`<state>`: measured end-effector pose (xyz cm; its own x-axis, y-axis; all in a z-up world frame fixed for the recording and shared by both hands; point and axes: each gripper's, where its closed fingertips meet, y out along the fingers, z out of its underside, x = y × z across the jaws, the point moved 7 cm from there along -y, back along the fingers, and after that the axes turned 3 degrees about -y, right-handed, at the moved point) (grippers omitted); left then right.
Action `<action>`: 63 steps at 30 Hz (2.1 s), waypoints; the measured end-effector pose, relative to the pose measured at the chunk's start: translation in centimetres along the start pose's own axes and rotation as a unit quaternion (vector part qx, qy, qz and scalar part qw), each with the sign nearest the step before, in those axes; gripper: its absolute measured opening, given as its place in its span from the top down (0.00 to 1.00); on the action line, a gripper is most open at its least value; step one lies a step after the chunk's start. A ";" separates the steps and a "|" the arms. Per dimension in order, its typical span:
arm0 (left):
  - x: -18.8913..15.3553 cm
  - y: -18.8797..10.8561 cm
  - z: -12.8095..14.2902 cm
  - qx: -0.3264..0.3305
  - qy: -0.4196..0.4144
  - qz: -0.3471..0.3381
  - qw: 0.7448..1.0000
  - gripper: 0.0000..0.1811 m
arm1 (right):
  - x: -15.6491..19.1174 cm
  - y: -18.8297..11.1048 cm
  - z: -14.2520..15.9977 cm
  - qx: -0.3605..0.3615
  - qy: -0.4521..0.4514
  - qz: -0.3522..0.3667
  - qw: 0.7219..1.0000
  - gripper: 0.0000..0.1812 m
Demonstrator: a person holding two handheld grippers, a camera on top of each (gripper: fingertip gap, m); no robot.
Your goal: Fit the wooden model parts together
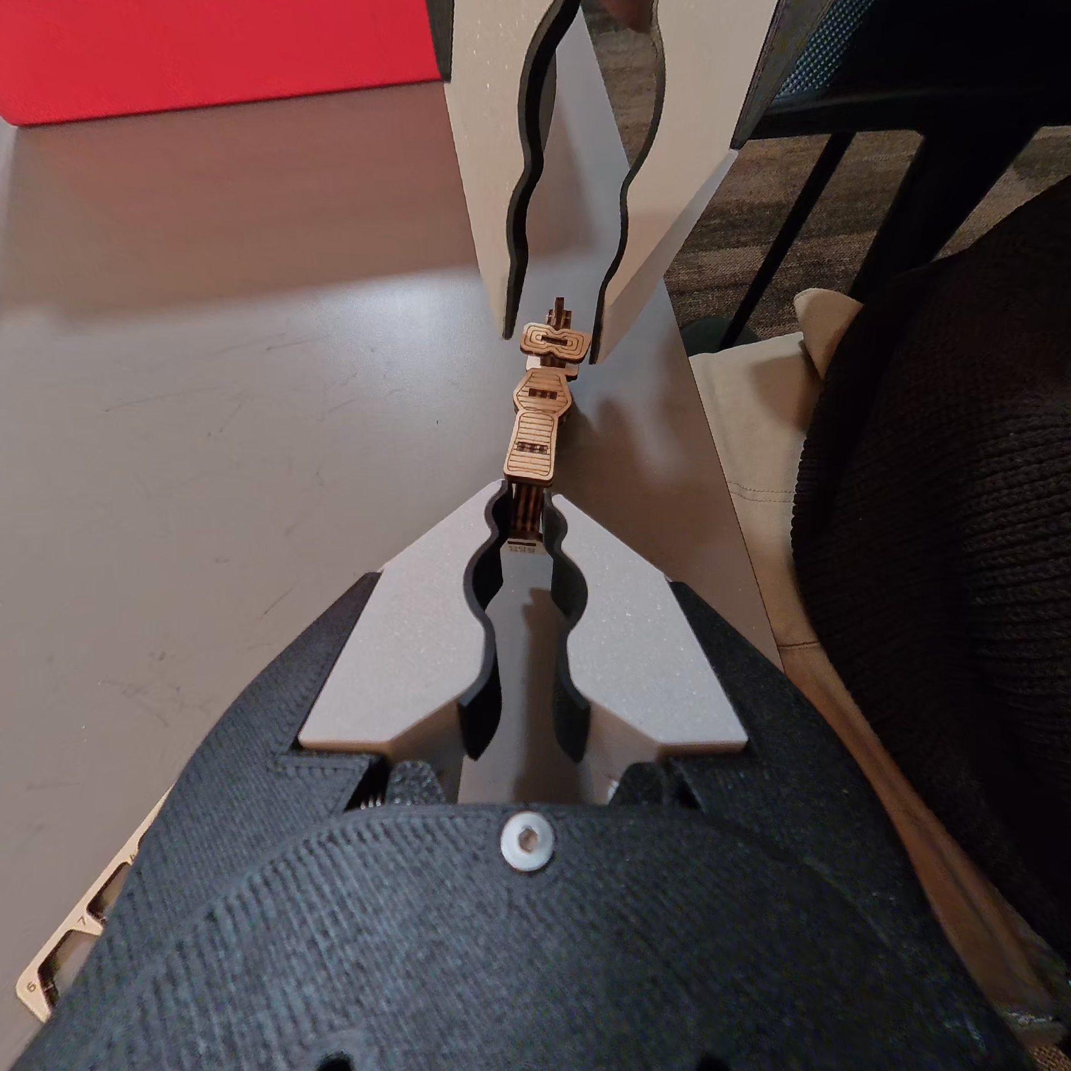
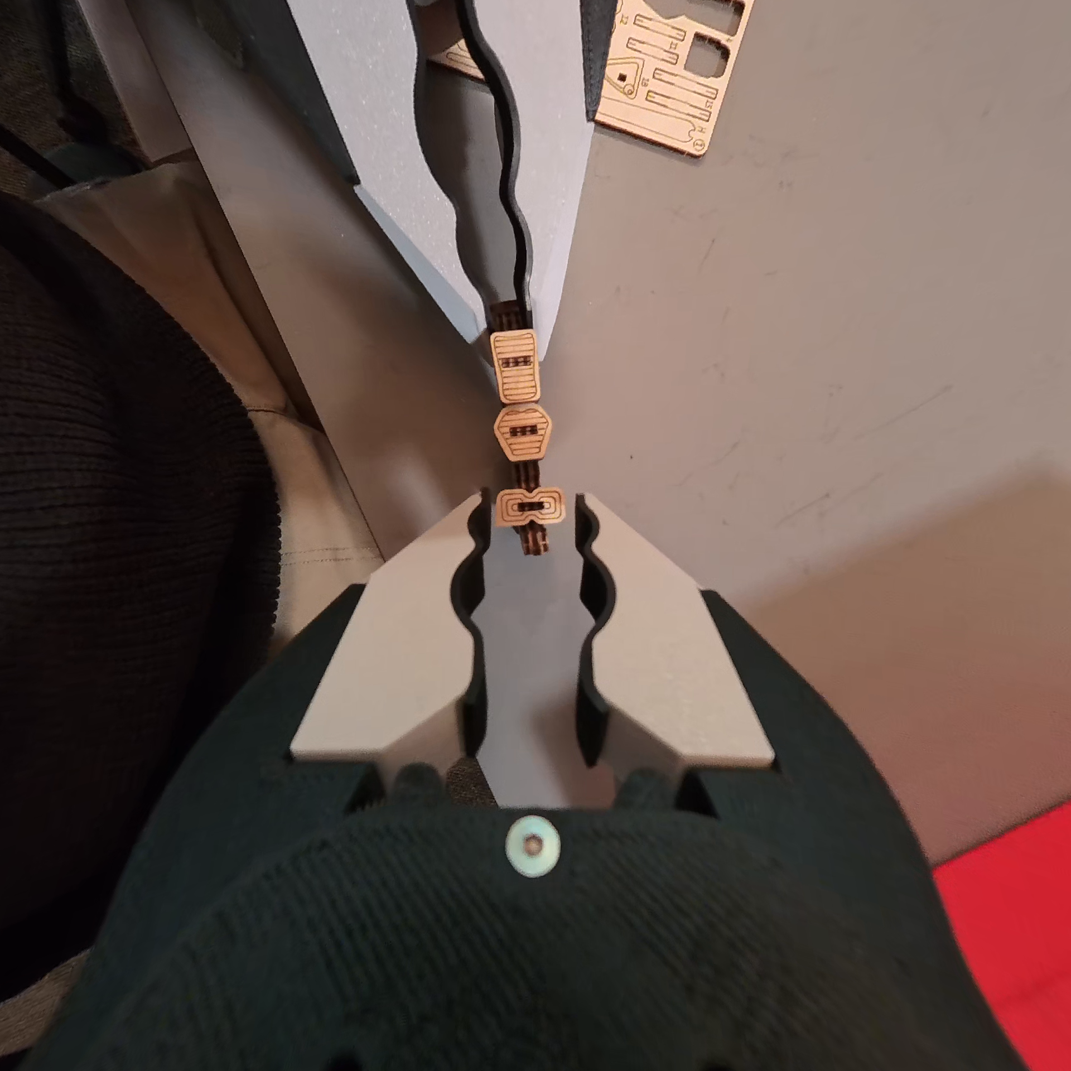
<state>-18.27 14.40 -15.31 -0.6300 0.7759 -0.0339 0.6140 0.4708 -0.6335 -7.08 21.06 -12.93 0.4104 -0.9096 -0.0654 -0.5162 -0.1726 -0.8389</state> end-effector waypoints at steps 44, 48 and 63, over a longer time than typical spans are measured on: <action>0.0 0.0 0.0 0.000 -0.001 0.001 1.000 0.95 | 0.8 -0.5 0.1 -0.023 -0.011 -0.018 1.000 0.94; 0.0 0.0 0.0 0.000 -0.001 0.001 1.000 0.95 | 0.8 -0.4 0.1 -0.018 -0.014 -0.014 1.000 0.94; 0.0 0.0 0.0 0.000 -0.001 0.002 1.000 0.95 | 0.0 -0.3 0.7 -0.035 -0.021 -0.010 0.999 0.77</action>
<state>-18.24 14.42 -15.30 -0.6285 0.7769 -0.0368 0.6163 0.4686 -0.6329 -6.43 21.36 -13.06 0.4519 -0.8891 -0.0733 -0.5589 -0.2182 -0.8000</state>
